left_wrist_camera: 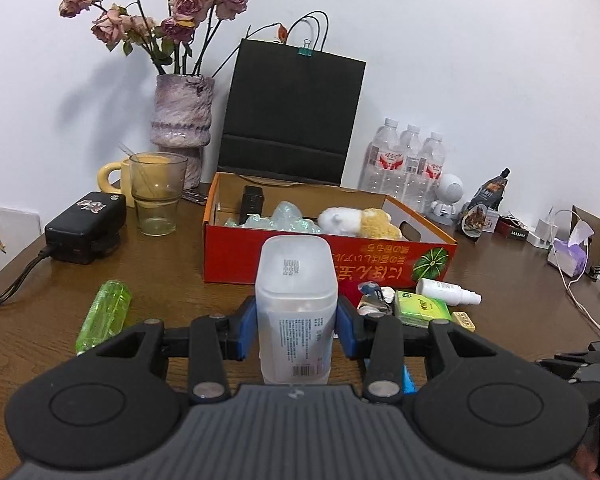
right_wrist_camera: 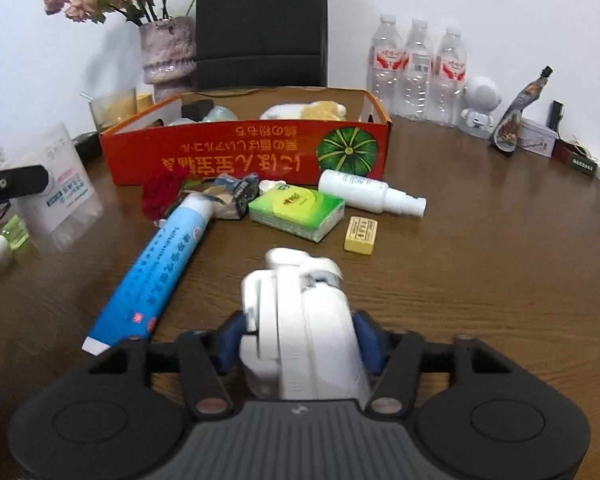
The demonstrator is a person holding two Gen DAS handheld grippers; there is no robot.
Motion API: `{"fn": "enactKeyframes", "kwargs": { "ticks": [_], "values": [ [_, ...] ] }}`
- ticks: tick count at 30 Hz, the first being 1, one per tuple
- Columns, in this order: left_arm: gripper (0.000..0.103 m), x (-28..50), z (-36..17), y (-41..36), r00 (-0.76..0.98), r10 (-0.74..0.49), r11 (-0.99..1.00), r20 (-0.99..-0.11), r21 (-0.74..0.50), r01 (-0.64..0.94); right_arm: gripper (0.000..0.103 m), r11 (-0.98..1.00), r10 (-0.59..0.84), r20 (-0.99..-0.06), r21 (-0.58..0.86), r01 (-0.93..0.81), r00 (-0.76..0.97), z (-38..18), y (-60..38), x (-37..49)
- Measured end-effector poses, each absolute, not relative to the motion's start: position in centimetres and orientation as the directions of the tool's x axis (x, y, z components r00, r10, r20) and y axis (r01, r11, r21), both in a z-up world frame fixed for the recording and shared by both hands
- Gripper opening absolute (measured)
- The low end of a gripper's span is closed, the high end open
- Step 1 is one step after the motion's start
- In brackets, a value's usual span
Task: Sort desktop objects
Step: 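Carry the container and white device into the cardboard box and release both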
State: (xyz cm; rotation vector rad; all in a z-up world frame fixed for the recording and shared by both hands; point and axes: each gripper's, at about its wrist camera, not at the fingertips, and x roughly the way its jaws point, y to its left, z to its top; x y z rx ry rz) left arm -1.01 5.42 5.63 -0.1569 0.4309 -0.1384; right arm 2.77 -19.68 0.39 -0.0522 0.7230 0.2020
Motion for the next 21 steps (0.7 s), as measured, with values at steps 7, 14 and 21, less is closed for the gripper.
{"fn": "enactKeyframes", "kwargs": {
  "ticks": [7,14,21],
  "values": [
    [0.041,0.0,7.0,5.7,0.887,-0.223,0.967,-0.405,-0.209,0.148,0.053,0.977,0.178,-0.657,0.027,-0.214,0.733,1.2,-19.4,1.7],
    [0.041,5.8,11.3,5.0,0.898,-0.179,0.982,-0.402,-0.125,0.140,0.053,0.968,0.233,-0.601,0.072,-0.239,0.764,5.3,-19.3,3.6],
    [0.041,14.3,15.1,5.4,0.923,-0.122,0.992,-0.364,-0.081,0.099,0.053,0.964,0.262,-0.504,0.089,-0.252,0.823,11.6,-18.1,9.4]
  ]
}}
